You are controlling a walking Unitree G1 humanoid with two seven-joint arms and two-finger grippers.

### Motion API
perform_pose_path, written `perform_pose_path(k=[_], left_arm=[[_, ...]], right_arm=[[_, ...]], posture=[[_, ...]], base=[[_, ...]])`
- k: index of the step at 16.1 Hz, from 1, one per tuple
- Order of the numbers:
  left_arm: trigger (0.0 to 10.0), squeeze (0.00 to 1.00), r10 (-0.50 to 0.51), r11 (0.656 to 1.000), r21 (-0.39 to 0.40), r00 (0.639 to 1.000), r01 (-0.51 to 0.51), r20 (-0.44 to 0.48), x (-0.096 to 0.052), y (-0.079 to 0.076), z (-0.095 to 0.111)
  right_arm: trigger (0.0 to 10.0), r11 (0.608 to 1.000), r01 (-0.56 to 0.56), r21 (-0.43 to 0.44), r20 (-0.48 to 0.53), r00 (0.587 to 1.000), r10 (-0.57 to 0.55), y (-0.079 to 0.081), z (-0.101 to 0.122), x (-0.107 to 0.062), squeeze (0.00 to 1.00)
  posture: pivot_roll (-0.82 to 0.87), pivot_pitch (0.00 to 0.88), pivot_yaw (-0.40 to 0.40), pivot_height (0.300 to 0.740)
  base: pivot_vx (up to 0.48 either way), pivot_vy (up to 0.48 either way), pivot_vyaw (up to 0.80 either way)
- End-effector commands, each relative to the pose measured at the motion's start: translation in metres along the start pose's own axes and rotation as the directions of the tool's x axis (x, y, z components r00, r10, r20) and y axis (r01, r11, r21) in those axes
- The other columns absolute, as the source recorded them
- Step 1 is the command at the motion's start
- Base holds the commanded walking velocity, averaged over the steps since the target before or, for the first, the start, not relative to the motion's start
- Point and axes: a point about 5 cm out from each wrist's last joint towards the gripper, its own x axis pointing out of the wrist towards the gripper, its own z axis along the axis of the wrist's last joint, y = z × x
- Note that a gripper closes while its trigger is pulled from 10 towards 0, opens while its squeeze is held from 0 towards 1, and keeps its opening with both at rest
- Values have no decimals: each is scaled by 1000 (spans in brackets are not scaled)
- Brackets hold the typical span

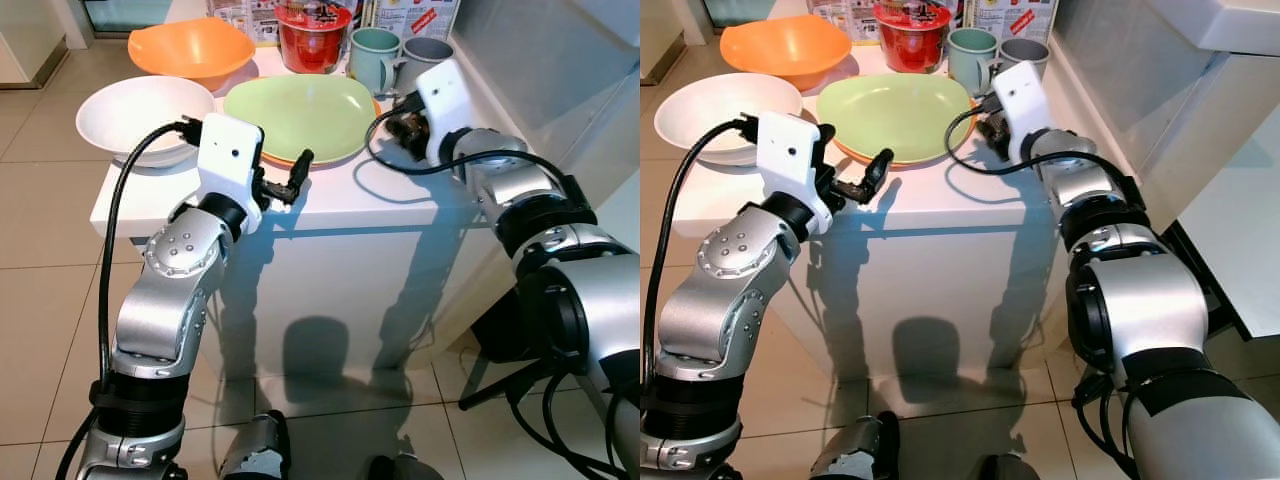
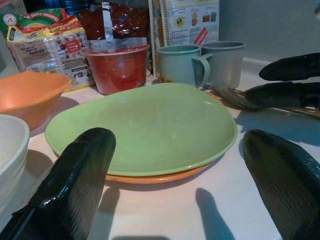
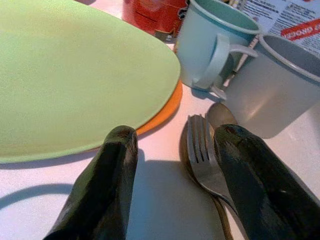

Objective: Setting the table

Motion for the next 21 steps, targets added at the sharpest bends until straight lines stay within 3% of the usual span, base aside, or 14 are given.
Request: perform_pose_path(k=[1, 2, 3, 4, 5, 11, 12, 13, 21], left_arm=[[10000, 0, -8, 1000, 4, 1000, 8, -2, 0, -3, -2], [10000, 0, -7, 1000, 4, 1000, 7, -1, 0, -3, -2], [10000, 0, -4, 1000, 4, 1000, 4, -2, 0, -3, -2], [10000, 0, -4, 1000, 4, 1000, 4, -2, 0, -3, -2], [10000, 0, -3, 1000, 4, 1000, 3, -2, 0, -2, -2], [10000, 0, -5, 1000, 3, 1000, 5, 2, 1, -4, -1], [10000, 0, -6, 1000, 3, 1000, 6, 2, 1, -3, -1], [10000, 0, -6, 1000, 3, 1000, 6, 2, 1, -3, -1], [10000, 0, -12, 1000, 4, 1000, 12, -2, 1, -4, -2]], right_arm=[[10000, 999, -10, -46, 34, 999, 11, -2, 10, 0, 1000], [10000, 999, 0, -53, 34, 999, 2, -3, 11, 0, 1000], [10000, 994, 24, -103, 15, 1000, -22, -4, 10, 0, 67], [10000, 993, 28, -117, 10, 1000, -27, -4, 10, 0, 0], [0, 996, 18, -88, 32, 999, -15, -4, 12, 0, 0], [0, 993, 6, -116, 33, 999, -2, -3, 12, 0, 0], [9490, 990, 29, -137, 25, 999, -25, -5, 12, 0, 0], [10000, 992, 35, -118, 27, 999, -32, -6, 11, -1, 1000], [10000, 994, 25, -108, 31, 999, -22, -5, 10, -1, 1000]], posture=[[186, 103, -73, 740], [187, 103, -75, 740], [187, 103, -75, 740], [187, 103, -75, 740], [187, 105, -73, 740], [182, 104, -75, 740], [181, 103, -73, 740], [181, 104, -73, 740], [171, 108, -74, 740]], base=[[0, 0, 0], [0, 0, 0], [0, 0, 0], [0, 0, 0], [0, 0, 0], [0, 0, 0], [0, 0, 0], [0, 0, 0], [0, 0, 0]])
